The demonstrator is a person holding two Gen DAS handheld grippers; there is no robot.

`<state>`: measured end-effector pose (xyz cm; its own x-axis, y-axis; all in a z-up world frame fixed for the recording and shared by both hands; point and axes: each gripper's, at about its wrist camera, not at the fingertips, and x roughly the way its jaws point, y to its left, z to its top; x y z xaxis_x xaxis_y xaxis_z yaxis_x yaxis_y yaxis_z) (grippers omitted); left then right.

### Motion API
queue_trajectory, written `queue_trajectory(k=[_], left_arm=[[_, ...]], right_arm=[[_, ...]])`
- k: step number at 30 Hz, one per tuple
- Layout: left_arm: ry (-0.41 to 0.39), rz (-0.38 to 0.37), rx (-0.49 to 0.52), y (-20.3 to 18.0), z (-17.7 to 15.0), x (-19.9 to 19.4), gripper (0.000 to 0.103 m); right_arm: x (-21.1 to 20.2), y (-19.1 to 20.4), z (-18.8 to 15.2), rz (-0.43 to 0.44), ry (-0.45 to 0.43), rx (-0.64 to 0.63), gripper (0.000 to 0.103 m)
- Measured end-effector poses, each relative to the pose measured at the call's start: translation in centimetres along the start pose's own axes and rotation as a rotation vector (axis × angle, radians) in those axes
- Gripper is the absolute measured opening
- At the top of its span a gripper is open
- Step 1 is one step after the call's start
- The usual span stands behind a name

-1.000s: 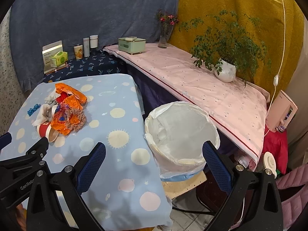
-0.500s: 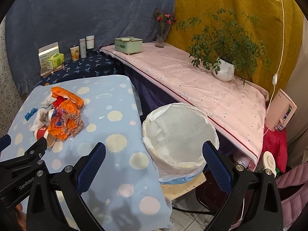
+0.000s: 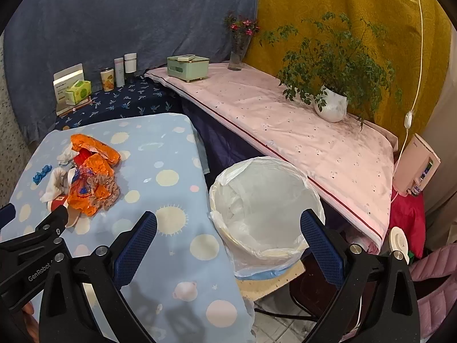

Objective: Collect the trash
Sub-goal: 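Move both open grippers toward the pile of trash on the table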

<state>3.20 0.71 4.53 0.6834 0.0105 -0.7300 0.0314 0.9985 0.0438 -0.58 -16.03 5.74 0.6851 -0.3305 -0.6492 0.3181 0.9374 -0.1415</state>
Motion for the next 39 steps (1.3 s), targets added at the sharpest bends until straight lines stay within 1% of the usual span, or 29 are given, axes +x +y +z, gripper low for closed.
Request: queue_trajectory(k=[9, 15, 30, 39], left_arm=[[0.006, 0.008, -0.014, 0.6, -0.3, 0.2, 0.096], [0.001, 0.023, -0.023, 1.5, -0.7, 0.3, 0.096], [0.040, 0.056, -0.046, 3.8, -3.2, 1.3, 0.096], [0.041, 0.062, -0.043, 4.2, -3.3, 1.8, 0.096]], right_arm=[[0.1, 0.5, -0.2, 0.005, 0.012, -0.014, 0.096], [0.2, 1.7, -0.7, 0.018, 0.023, -0.045, 0.096], [0.6, 3.6, -3.1, 0.034, 0.064, -0.101, 0.096], [1.1, 4.0, -3.1, 0.031, 0.070, -0.103, 0.096]])
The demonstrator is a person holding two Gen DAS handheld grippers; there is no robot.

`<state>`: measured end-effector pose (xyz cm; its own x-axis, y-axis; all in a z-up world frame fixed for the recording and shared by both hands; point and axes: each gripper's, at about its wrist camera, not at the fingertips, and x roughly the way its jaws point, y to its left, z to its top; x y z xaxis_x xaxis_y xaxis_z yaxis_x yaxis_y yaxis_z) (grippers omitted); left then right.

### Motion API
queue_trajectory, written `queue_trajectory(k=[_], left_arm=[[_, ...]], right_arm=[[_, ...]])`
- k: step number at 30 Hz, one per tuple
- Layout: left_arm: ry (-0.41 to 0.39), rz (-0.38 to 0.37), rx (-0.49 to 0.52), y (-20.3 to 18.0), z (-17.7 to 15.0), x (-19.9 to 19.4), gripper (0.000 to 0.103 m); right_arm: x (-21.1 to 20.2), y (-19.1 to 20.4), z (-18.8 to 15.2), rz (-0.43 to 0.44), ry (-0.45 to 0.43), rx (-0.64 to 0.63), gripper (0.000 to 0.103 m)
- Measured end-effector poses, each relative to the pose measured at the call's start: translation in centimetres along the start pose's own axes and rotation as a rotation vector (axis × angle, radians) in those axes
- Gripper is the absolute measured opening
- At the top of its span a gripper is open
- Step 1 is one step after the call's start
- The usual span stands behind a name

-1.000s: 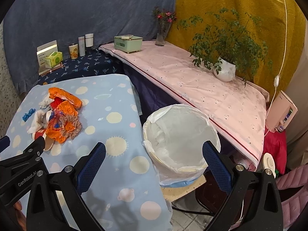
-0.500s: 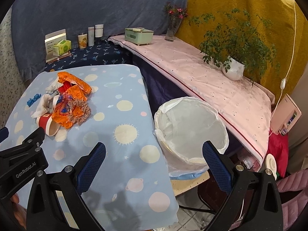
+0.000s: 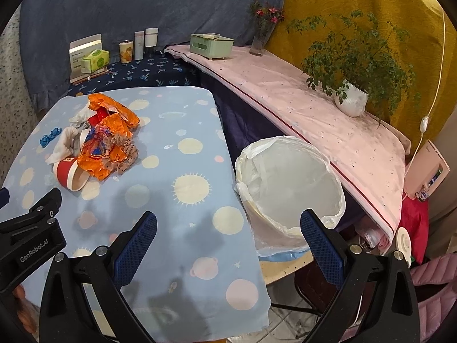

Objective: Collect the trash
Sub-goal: 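Move both open grippers toward the pile of trash on the table, then close the right gripper on the brown scrunchie while the left gripper grasps the red-white paper cup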

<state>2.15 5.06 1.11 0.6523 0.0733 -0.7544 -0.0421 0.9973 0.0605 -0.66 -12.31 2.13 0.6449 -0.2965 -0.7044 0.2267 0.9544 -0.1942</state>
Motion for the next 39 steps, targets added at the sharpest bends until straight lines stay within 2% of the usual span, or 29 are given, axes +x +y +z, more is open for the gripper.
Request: queue_trajectory(k=[7, 14, 23, 25, 29, 34, 39], left_arm=[[0.004, -0.010, 0.019, 0.6, 0.8, 1.6, 0.096], [0.025, -0.054, 0.044, 2.5, 1.7, 4.8, 0.096], [0.071, -0.115, -0.038, 7.4, 2.6, 11.3, 0.096], [0.073, -0.126, -0.030, 7.9, 2.6, 12.3, 0.096], [0.106, -0.126, 0.017, 7.9, 2.5, 14.8, 0.096], [0.137, -0.190, 0.044, 7.3, 2.2, 16.6, 0.096], [0.138, -0.177, 0.063, 7.1, 2.2, 17.7, 0.096]], right_arm=[[1.2, -0.2, 0.7, -0.013, 0.010, 0.016, 0.096], [2.7, 1.3, 1.8, -0.002, -0.011, 0.027, 0.096], [6.1, 5.0, 4.0, 0.053, -0.025, 0.030, 0.096], [6.9, 5.8, 4.3, 0.061, -0.014, 0.026, 0.096], [8.4, 7.7, 4.6, 0.082, 0.000, 0.020, 0.096], [9.7, 9.6, 5.0, 0.098, 0.019, -0.001, 0.096], [10.3, 10.8, 5.4, 0.122, 0.023, -0.011, 0.096]])
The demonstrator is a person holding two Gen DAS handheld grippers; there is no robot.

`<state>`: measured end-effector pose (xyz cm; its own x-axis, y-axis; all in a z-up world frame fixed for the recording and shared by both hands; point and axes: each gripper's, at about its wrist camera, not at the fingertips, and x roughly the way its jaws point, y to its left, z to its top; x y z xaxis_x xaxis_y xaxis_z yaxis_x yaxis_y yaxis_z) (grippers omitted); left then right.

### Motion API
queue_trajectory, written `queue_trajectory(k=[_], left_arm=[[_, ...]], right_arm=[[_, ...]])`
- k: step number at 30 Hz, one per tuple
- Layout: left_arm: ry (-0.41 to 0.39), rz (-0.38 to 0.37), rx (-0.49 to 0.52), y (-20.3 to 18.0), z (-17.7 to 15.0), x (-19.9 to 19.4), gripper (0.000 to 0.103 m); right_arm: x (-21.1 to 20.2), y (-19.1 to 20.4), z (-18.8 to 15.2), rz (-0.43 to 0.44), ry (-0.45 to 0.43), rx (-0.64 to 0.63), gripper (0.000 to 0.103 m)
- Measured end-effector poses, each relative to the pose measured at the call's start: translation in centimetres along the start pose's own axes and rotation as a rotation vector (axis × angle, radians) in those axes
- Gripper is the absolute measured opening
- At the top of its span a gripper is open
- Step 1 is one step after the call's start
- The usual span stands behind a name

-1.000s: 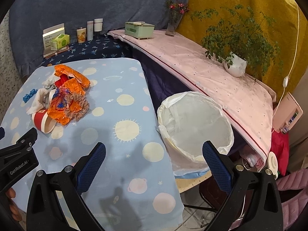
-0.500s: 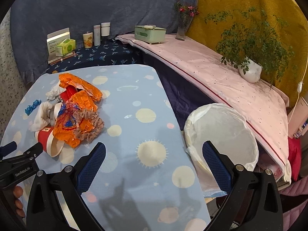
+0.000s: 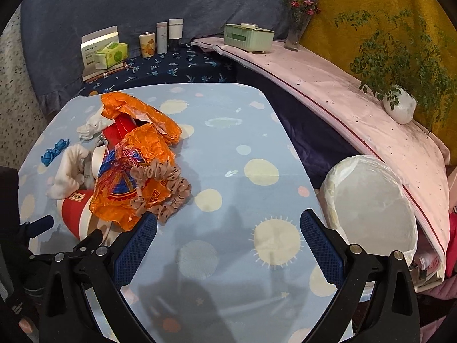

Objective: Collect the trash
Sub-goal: 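Close the right gripper on the brown scrunchie while the left gripper grasps the red-white paper cup, then carry scrunchie and cup over the white bin and open both grippers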

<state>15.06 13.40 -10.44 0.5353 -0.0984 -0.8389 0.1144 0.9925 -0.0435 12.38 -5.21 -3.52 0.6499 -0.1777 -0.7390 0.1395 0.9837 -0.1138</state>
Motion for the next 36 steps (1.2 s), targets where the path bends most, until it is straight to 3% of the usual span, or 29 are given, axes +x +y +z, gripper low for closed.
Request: queue_trajectory(k=[4, 6, 10, 14, 19, 21, 24, 26, 29, 36], left_arm=[[-0.010, -0.042, -0.026, 0.6, 0.4, 0.2, 0.094], [-0.008, -0.070, -0.018, 0.5, 0.5, 0.2, 0.083], [-0.006, -0.076, 0.003, 0.2, 0.5, 0.3, 0.083], [-0.007, -0.076, -0.011, 0.7, 0.8, 0.1, 0.083], [-0.021, -0.041, -0.016, 1.0, 0.7, -0.6, 0.083], [-0.021, -0.035, -0.026, 1.2, 0.8, -0.9, 0.083], [-0.025, -0.021, -0.027, 1.2, 0.8, -1.3, 0.083], [-0.029, -0.011, -0.025, 1.2, 0.8, -1.7, 0.083], [-0.036, -0.010, -0.033, 1.3, 0.8, -2.5, 0.083], [-0.067, -0.020, -0.051, 0.5, 0.9, -4.8, 0.083]], right_arm=[[1.1, 0.9, 0.4, 0.036, 0.008, 0.011, 0.096], [1.8, 1.2, 0.7, 0.060, 0.017, 0.032, 0.096], [3.4, 2.0, 1.2, 0.065, 0.015, 0.030, 0.095], [5.7, 2.5, 1.2, 0.048, 0.044, 0.008, 0.085], [8.0, 3.0, 1.0, 0.077, 0.079, 0.007, 0.079], [8.7, 3.2, 1.1, 0.089, 0.087, 0.008, 0.073], [9.3, 3.4, 1.3, 0.112, 0.096, 0.016, 0.057], [9.3, 3.3, 1.3, 0.146, 0.103, 0.030, 0.034], [8.6, 3.2, 1.2, 0.160, 0.099, 0.030, 0.017], [5.7, 1.6, 0.8, 0.174, 0.063, 0.047, 0.014]])
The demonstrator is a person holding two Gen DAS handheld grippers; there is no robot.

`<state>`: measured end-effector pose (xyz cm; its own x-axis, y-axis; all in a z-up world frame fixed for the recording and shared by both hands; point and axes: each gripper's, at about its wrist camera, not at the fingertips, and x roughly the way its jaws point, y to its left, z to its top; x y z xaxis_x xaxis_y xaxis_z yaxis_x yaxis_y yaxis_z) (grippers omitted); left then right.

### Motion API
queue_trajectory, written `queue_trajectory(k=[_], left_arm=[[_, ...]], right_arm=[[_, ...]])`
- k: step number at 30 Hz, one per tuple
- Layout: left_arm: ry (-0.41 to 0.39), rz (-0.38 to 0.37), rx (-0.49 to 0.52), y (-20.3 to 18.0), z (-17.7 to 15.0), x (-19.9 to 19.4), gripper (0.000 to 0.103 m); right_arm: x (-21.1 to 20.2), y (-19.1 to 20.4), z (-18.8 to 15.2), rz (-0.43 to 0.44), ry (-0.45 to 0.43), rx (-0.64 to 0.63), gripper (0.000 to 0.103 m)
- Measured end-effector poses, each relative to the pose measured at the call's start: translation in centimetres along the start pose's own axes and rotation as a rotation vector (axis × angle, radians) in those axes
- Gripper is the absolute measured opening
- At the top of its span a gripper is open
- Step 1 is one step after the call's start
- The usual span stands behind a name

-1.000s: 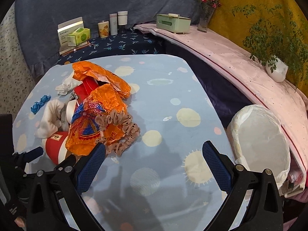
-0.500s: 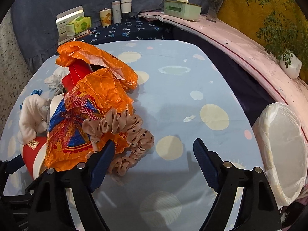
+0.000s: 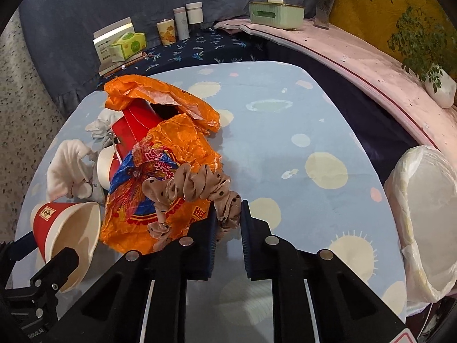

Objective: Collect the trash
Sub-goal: 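Carry scrunchie and cup over the white bin and open both grippers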

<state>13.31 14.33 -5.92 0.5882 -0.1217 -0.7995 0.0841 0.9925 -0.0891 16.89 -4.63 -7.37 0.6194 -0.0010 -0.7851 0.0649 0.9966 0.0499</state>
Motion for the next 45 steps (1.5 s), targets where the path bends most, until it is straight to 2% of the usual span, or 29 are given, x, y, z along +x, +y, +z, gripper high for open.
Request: queue_trajectory(k=[7, 12, 23, 36, 45], left_arm=[[-0.041, -0.040, 0.019, -2.8, 0.4, -2.8, 0.083], [-0.069, -0.075, 0.054, -5.8, 0.7, -4.4, 0.083], [-0.107, -0.191, 0.195, -16.2, 2.2, -6.2, 0.083], [-0.093, -0.325, 0.349, -28.7, 2.8, -5.2, 0.083], [-0.058, -0.351, 0.396, -33.6, 3.2, -3.0, 0.083]], right_arm=[[-3.8, -2.2, 0.0, -0.008, -0.053, 0.031, 0.013], [-6.7, -4.6, 0.4, -0.045, -0.102, 0.060, 0.013], [-11.0, -13.3, -0.4, -0.144, -0.151, 0.186, 0.013], [-12.6, -24.4, -2.7, -0.263, -0.157, 0.354, 0.013], [-11.7, -29.1, -3.6, -0.291, -0.140, 0.427, 0.014]])
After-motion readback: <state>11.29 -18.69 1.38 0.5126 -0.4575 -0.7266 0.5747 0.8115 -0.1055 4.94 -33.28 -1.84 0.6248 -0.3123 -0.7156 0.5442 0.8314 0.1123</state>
